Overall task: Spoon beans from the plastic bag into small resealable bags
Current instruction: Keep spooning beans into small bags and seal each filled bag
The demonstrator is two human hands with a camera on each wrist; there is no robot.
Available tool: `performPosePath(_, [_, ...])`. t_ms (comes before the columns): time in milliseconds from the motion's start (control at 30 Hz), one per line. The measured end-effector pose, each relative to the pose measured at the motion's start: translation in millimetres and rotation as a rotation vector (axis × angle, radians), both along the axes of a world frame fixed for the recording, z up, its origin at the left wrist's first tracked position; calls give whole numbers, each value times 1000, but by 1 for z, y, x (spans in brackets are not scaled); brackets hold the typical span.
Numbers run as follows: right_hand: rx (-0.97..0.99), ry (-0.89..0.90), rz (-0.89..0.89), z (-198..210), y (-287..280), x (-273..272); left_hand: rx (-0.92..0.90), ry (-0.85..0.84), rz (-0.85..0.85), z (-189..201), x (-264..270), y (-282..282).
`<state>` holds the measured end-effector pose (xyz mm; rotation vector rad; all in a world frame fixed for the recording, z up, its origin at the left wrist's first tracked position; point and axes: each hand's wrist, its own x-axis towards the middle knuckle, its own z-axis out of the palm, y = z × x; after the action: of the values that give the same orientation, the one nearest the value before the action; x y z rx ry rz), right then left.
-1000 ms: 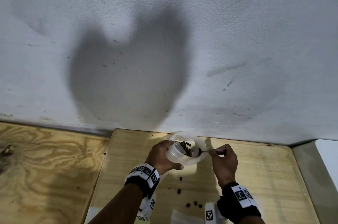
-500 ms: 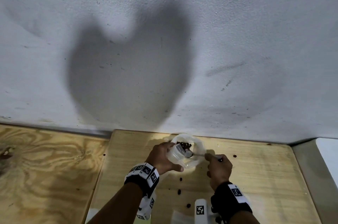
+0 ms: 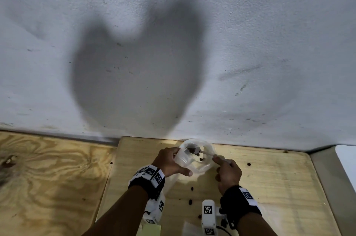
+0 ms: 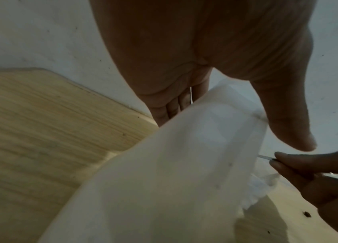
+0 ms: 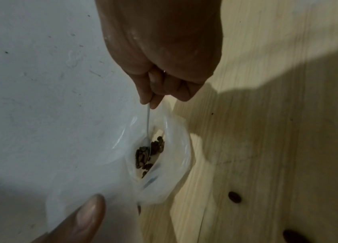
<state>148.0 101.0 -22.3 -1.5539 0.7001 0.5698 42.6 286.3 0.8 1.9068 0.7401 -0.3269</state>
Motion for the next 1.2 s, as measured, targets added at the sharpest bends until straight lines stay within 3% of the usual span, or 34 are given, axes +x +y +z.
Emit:
performPosePath(367, [75, -66, 82, 41, -36, 15, 26, 17, 18, -1, 2, 12])
performPosePath(633, [131, -198, 203, 64, -31, 24, 58, 46, -6, -1, 3, 10])
performPosePath(733, [79, -304, 324, 68, -20, 24, 63, 35, -18, -1, 3, 10])
performPosePath(967, [-38, -739, 725, 80, 5, 8, -11, 21, -66, 4, 4, 13])
performPosePath(1033, [-55, -773, 717, 80, 4, 5, -5, 16, -26, 2, 4, 15])
performPosePath(1200, [-179, -764, 453, 70, -18, 8, 9, 34, 32, 2, 6, 16])
